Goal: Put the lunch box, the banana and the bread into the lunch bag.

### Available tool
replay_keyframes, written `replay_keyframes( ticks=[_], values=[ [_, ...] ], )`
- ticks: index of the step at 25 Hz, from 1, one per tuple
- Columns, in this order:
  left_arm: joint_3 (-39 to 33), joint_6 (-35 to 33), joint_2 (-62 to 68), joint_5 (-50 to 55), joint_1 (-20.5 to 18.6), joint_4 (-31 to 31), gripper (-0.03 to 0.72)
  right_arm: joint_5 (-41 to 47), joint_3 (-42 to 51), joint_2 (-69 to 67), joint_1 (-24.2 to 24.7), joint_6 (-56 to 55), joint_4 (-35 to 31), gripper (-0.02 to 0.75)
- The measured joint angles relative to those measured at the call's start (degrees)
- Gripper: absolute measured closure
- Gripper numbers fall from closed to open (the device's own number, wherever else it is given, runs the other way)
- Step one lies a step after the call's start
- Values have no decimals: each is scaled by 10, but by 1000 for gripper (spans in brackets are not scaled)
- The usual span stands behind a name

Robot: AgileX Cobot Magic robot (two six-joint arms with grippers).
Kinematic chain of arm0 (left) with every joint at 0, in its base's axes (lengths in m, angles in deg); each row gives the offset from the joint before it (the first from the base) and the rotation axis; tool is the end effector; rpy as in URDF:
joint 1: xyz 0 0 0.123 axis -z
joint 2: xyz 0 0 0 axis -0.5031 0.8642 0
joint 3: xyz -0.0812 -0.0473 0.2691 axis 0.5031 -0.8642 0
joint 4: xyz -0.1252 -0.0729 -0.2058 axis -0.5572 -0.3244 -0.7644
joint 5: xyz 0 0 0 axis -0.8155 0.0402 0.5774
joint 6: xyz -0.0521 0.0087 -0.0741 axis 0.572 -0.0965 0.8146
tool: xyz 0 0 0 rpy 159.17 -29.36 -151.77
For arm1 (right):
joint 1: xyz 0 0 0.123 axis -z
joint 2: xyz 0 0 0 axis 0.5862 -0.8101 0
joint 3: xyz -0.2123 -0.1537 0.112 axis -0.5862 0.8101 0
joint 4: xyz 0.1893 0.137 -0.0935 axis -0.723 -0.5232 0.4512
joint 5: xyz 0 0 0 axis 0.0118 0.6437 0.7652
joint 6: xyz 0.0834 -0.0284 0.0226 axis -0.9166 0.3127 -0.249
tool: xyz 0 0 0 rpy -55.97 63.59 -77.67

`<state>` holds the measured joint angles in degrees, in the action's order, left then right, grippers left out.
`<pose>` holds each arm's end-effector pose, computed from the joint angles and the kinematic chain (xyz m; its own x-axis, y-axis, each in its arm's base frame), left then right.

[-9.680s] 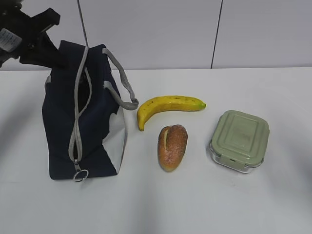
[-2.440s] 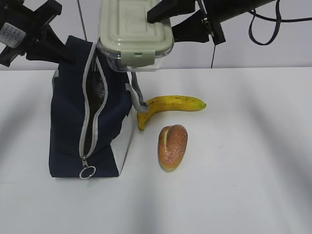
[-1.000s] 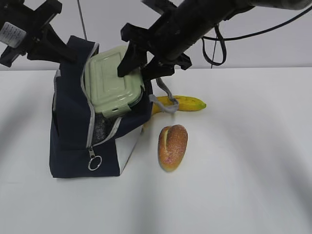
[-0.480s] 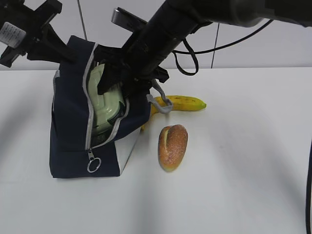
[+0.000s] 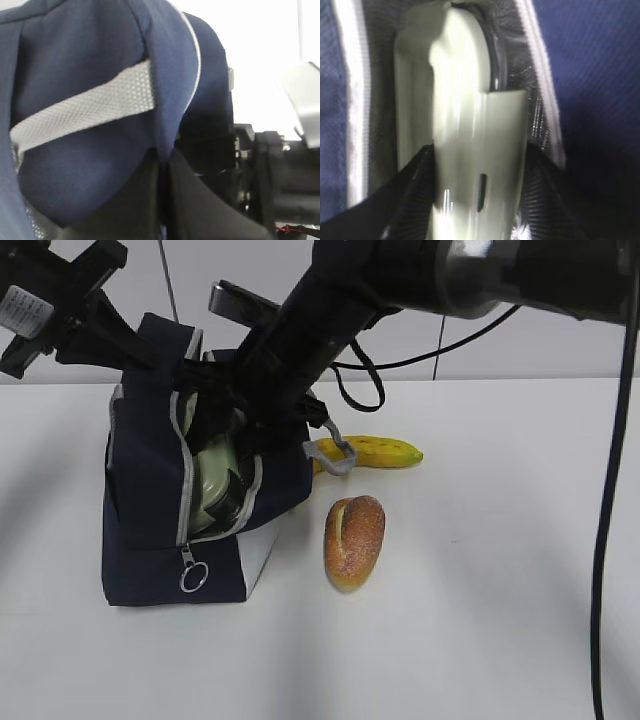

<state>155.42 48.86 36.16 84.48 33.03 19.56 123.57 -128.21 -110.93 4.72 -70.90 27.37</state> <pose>0.3640 -0.0728 0.3056 -0.9288 -0.1127 -0.3529 0.1390 0.7770 -0.6140 0.3971 0.2866 0.2360 -0.8945 -0.2652 -0.3598 -0.4241 0.7579 0.4958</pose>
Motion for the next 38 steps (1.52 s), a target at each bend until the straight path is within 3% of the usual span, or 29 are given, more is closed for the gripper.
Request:
replay_keyframes(
  ticks=[16, 23, 26, 34, 38],
  values=[
    [0, -4, 0, 0, 0, 2, 687, -67, -1, -44, -15, -11, -6, 360],
    [0, -4, 0, 0, 0, 16, 687, -76, -4, -62, -15, -12, -12, 310],
    [0, -4, 0, 0, 0, 19, 687, -50, -21, -61, -13, -12, -10, 286],
    [0, -4, 1, 1, 0, 23, 687, 126, -169, -61, 2, -12, 92, 278],
    [0, -4, 1, 3, 0, 24, 687, 142, -240, -52, 4, -12, 130, 278]
  ],
)
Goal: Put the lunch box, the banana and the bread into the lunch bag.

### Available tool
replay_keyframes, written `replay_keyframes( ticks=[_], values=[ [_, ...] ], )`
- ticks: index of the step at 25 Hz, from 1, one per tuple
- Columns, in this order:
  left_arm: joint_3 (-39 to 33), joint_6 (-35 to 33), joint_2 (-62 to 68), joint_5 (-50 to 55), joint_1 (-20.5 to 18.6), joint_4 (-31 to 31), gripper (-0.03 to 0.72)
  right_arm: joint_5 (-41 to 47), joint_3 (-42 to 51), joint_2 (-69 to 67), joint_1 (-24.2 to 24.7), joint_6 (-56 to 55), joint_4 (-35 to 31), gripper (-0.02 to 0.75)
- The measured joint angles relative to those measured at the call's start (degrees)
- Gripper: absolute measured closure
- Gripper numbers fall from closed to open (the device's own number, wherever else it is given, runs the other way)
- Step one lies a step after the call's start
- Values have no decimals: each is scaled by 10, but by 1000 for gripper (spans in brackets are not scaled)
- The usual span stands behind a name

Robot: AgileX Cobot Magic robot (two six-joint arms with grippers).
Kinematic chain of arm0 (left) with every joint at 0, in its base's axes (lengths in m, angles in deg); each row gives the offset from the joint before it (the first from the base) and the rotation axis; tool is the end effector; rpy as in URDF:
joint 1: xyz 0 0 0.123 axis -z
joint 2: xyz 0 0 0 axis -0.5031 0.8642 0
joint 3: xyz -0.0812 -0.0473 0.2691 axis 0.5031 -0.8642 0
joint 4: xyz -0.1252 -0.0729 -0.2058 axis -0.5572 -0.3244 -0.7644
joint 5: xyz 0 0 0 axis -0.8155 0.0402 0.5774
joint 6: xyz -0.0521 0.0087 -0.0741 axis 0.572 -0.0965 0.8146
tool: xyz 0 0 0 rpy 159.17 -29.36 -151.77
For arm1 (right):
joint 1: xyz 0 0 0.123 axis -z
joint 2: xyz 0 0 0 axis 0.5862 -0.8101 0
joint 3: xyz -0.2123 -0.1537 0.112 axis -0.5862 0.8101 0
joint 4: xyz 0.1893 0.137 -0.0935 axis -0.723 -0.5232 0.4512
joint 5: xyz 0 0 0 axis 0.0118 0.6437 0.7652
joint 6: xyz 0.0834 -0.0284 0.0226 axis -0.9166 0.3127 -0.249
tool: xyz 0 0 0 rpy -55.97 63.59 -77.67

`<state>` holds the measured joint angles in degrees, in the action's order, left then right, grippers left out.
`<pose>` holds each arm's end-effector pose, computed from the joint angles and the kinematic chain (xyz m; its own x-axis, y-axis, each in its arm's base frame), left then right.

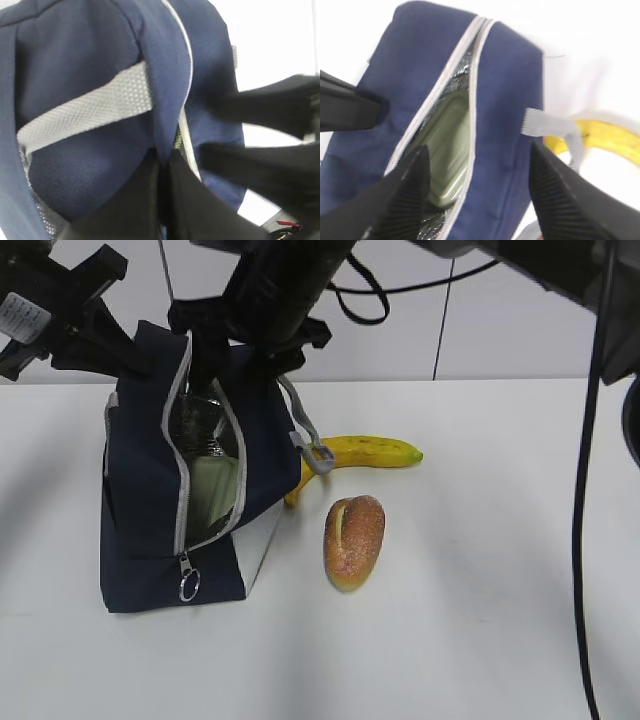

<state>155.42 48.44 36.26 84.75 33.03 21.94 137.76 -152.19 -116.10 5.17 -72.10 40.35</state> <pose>0.3636 -0.0705 0.3027 -0.9300 -0.0823 -0.3583 0.1526 0.8002 -0.5800 0.4182 0.2804 0.2959 -0.7873 -0.3910 -0.4768 -0.5626 0.7719 0.2960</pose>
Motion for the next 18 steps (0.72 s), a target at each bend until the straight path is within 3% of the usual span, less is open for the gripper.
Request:
replay_keyframes(
  ticks=[6, 13, 18],
  values=[
    [0, 0, 0, 2, 0, 1, 687, 11, -16, 40, 4, -5, 66, 278],
    [0, 0, 0, 2, 0, 2, 687, 13, -13, 88, 29, -7, 96, 278],
    [0, 0, 0, 2, 0, 4, 687, 14, 61, 139, 56, -7, 126, 278]
  ],
)
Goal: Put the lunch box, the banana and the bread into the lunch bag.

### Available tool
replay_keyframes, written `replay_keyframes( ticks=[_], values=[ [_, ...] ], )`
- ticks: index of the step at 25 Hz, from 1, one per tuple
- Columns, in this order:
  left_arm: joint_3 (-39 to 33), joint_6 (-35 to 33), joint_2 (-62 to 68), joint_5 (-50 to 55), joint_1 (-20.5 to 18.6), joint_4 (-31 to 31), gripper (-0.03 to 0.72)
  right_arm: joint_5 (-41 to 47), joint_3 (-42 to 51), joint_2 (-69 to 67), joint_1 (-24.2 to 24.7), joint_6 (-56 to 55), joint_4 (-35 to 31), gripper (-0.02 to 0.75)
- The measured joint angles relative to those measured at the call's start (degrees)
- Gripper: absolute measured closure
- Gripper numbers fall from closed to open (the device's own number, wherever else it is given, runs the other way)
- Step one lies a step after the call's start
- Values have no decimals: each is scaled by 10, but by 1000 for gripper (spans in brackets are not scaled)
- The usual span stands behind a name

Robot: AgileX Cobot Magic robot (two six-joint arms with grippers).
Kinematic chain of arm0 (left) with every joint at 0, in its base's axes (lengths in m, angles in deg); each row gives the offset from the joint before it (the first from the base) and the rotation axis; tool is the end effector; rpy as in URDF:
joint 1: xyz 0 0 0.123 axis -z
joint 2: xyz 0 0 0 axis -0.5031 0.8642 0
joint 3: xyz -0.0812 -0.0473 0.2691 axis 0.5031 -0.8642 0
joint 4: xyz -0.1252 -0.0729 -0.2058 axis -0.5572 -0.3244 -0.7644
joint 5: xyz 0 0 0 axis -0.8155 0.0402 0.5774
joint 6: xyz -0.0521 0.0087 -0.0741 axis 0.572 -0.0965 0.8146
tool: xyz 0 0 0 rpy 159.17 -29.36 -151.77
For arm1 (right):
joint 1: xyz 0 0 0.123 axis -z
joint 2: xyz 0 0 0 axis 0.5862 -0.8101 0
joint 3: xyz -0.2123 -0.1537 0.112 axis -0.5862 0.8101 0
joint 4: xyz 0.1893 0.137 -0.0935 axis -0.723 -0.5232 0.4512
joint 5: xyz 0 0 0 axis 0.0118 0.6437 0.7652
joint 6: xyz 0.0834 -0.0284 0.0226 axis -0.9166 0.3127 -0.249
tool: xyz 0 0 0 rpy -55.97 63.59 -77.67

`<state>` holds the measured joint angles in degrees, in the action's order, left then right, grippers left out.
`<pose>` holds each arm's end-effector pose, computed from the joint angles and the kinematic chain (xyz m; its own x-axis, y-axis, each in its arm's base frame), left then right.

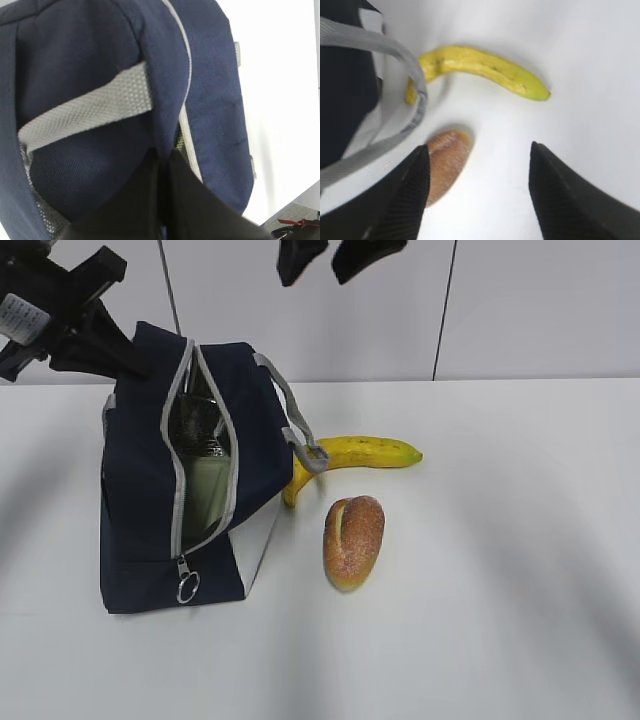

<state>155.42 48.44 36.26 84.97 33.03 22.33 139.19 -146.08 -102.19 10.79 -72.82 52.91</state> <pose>0.3633 -0.0702 0.3023 -0.9312 -0.0765 -0.3564 0.1542 0.8033 -0.5753 0.4038 0.1993 0.3762 -0.7412 -0.3440 -0.5765 -0.4729 0.8770 0.0846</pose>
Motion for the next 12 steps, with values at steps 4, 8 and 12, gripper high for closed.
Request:
replay_keyframes(
  ticks=[4, 8, 12],
  values=[
    [0, 0, 0, 0, 0, 0, 688, 0, 96, 32, 22, 0, 48, 278],
    [0, 0, 0, 0, 0, 0, 688, 0, 167, 39, 46, 12, 73, 277],
    [0, -2, 0, 1, 0, 1, 688, -1, 196, 39, 63, 62, 74, 277]
  ],
)
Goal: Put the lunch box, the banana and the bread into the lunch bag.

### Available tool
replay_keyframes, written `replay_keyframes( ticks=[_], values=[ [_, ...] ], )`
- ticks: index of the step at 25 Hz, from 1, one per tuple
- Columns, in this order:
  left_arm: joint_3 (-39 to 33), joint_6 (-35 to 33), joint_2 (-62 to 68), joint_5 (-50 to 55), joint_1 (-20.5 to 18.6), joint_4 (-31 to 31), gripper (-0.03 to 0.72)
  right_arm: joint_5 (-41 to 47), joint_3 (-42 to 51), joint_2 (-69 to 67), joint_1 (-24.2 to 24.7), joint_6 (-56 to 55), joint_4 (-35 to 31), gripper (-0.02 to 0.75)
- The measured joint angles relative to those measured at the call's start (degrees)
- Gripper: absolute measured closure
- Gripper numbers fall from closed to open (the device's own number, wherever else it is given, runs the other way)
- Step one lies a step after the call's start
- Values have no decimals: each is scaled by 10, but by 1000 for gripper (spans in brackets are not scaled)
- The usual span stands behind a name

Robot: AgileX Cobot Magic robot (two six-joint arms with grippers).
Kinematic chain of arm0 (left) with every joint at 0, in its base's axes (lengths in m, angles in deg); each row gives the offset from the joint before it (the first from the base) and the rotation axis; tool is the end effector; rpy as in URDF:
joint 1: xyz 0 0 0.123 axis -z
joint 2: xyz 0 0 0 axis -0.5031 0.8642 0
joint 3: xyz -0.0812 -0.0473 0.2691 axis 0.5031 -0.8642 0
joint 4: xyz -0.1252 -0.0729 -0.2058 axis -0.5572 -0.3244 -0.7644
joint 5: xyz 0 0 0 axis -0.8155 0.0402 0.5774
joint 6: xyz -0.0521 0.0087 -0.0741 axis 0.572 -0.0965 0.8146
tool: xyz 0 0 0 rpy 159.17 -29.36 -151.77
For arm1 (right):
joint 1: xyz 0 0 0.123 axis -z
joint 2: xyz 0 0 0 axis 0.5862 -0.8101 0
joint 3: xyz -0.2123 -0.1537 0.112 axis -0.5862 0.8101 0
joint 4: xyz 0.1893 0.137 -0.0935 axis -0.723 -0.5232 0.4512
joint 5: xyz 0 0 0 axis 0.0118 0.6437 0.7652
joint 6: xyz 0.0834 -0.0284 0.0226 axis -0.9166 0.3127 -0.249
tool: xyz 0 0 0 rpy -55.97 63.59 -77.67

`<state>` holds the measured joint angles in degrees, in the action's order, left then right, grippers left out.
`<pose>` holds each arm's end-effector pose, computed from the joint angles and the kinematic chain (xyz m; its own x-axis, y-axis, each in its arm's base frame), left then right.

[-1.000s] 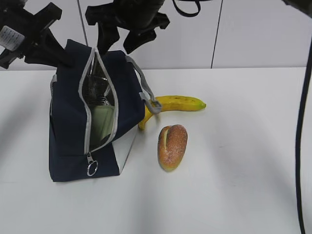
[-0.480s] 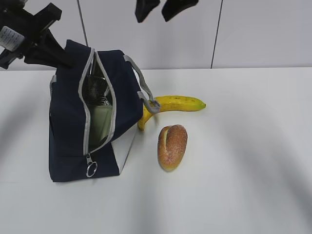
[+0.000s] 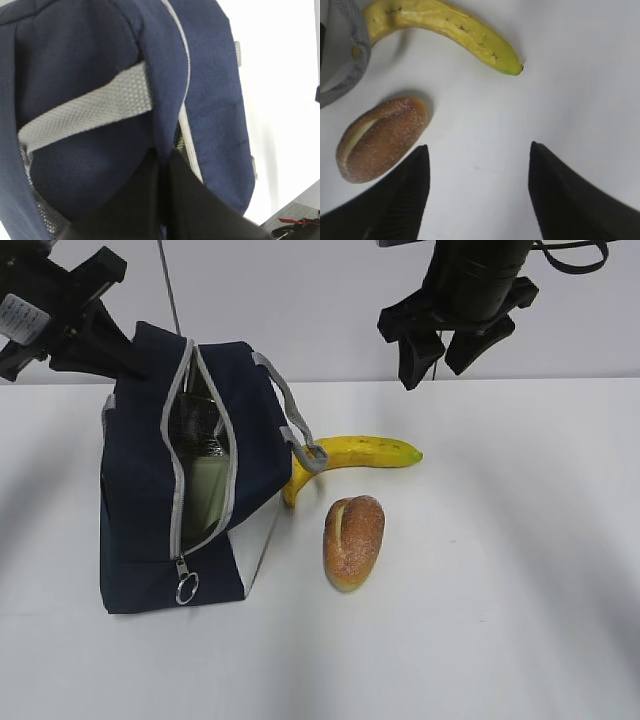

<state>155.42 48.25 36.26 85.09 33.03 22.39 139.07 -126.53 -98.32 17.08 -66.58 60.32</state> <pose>0.3631 -0.0702 0.3022 -0.9314 -0.0721 -0.3569 0.1576 0.8037 -0.5737 0.4070 0.1365 0.3085 -0.8364 -0.4388 -0.3284 -0.4423 0.8943 -0.0686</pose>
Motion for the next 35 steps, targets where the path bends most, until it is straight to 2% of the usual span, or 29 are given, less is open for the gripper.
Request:
replay_keyframes(
  ticks=[10, 17, 22, 25, 30, 35],
  values=[
    [0, 0, 0, 4, 0, 0, 688, -2, 2, -27, 7, 150, 22, 277],
    [0, 0, 0, 9, 0, 0, 688, -79, 2, -45, 8, 365, 25, 276],
    [0, 0, 0, 10, 0, 0, 688, -145, 2, -79, 8, 404, 22, 199],
    [0, 0, 0, 11, 0, 0, 688, -175, 2, -93, 8, 423, -5, 160],
    [0, 0, 0, 11, 0, 0, 688, -177, 1, -109, 8, 483, -94, 158],
    [0, 0, 0, 11, 0, 0, 688, -175, 1, -129, 8, 488, -116, 158]
  ],
)
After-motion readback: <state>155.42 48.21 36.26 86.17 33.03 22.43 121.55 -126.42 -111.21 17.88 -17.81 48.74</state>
